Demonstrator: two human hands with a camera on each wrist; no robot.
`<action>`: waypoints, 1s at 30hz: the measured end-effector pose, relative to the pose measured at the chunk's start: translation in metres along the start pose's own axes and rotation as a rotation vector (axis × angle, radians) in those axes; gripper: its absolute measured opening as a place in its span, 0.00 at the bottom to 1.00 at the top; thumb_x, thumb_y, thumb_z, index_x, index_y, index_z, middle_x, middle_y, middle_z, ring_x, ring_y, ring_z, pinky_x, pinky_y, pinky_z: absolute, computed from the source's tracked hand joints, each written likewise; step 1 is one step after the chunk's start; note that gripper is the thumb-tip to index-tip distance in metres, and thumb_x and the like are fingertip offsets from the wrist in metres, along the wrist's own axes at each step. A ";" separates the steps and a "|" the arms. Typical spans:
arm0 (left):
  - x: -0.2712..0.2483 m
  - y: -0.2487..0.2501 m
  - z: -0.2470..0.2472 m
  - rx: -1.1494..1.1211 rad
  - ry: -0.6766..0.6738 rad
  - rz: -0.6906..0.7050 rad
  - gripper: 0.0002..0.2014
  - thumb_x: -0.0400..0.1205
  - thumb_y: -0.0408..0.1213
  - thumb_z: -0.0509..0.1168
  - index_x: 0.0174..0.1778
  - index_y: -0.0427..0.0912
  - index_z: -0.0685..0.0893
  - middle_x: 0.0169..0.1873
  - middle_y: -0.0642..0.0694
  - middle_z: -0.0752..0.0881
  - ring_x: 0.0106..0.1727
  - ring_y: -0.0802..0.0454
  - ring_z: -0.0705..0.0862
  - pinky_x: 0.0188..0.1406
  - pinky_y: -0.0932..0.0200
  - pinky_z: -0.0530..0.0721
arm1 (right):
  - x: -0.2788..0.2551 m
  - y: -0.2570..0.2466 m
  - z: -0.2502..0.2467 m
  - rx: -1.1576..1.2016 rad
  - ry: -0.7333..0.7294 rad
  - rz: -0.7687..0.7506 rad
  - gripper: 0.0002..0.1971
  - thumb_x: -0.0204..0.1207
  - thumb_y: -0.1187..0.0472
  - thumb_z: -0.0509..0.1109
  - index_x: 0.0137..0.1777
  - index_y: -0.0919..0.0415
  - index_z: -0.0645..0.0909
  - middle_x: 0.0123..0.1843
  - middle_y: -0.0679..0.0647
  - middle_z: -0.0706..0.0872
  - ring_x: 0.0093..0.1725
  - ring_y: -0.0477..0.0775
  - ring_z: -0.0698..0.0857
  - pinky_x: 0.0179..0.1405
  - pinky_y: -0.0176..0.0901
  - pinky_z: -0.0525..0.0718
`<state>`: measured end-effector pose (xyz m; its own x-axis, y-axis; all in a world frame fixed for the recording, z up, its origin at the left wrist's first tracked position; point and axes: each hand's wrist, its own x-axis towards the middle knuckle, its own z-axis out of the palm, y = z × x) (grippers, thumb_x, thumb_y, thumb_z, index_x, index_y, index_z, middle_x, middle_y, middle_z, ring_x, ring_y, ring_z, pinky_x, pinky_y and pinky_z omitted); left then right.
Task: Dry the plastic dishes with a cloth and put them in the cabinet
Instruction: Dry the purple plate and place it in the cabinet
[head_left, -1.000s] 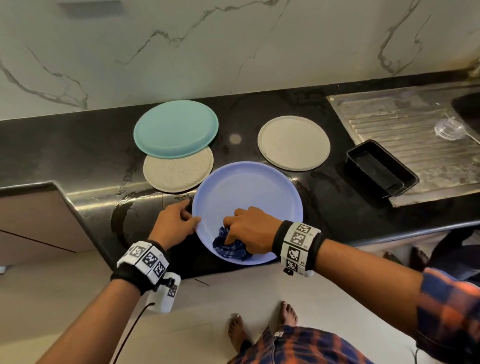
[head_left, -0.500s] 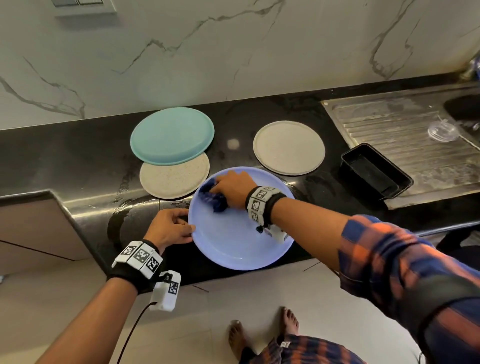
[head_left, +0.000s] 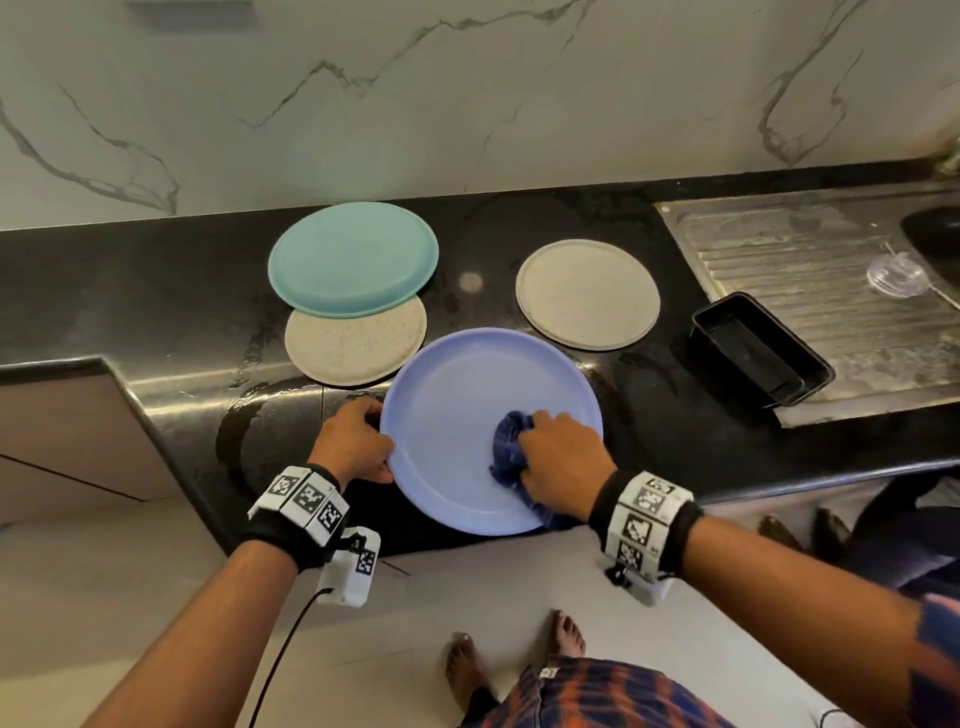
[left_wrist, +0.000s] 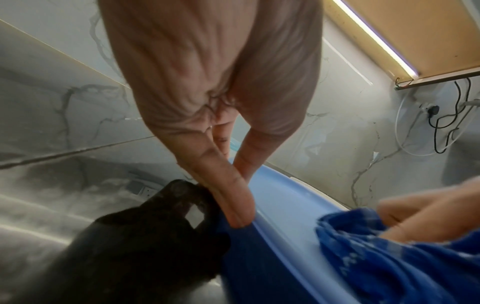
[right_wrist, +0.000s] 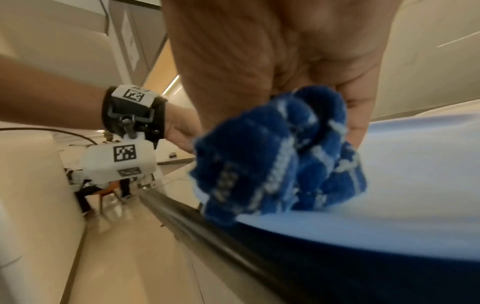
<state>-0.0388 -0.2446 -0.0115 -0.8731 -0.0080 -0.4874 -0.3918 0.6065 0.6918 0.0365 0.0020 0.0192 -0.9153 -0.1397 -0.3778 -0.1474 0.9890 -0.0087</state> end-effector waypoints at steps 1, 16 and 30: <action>0.000 -0.001 0.000 0.000 0.000 0.008 0.18 0.75 0.22 0.67 0.56 0.47 0.81 0.40 0.36 0.86 0.39 0.37 0.90 0.32 0.41 0.92 | -0.003 -0.012 -0.001 0.002 -0.019 -0.060 0.15 0.80 0.55 0.67 0.62 0.62 0.82 0.65 0.60 0.77 0.59 0.66 0.80 0.41 0.49 0.70; -0.007 -0.002 0.008 -0.014 0.018 -0.018 0.16 0.76 0.27 0.69 0.55 0.48 0.77 0.43 0.39 0.86 0.40 0.39 0.90 0.36 0.42 0.92 | 0.085 0.056 -0.032 -0.002 0.154 0.124 0.16 0.80 0.50 0.65 0.62 0.55 0.85 0.62 0.57 0.80 0.59 0.65 0.83 0.48 0.52 0.81; 0.003 0.000 0.007 0.048 0.019 -0.049 0.15 0.70 0.27 0.68 0.47 0.47 0.76 0.42 0.38 0.86 0.41 0.37 0.90 0.34 0.40 0.91 | 0.078 -0.023 -0.035 0.050 0.105 -0.107 0.08 0.77 0.55 0.70 0.53 0.56 0.83 0.54 0.55 0.81 0.54 0.64 0.82 0.37 0.51 0.75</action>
<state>-0.0394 -0.2387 -0.0163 -0.8588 -0.0531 -0.5095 -0.4199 0.6429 0.6407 -0.0441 -0.0338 0.0221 -0.9298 -0.2464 -0.2735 -0.2302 0.9689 -0.0905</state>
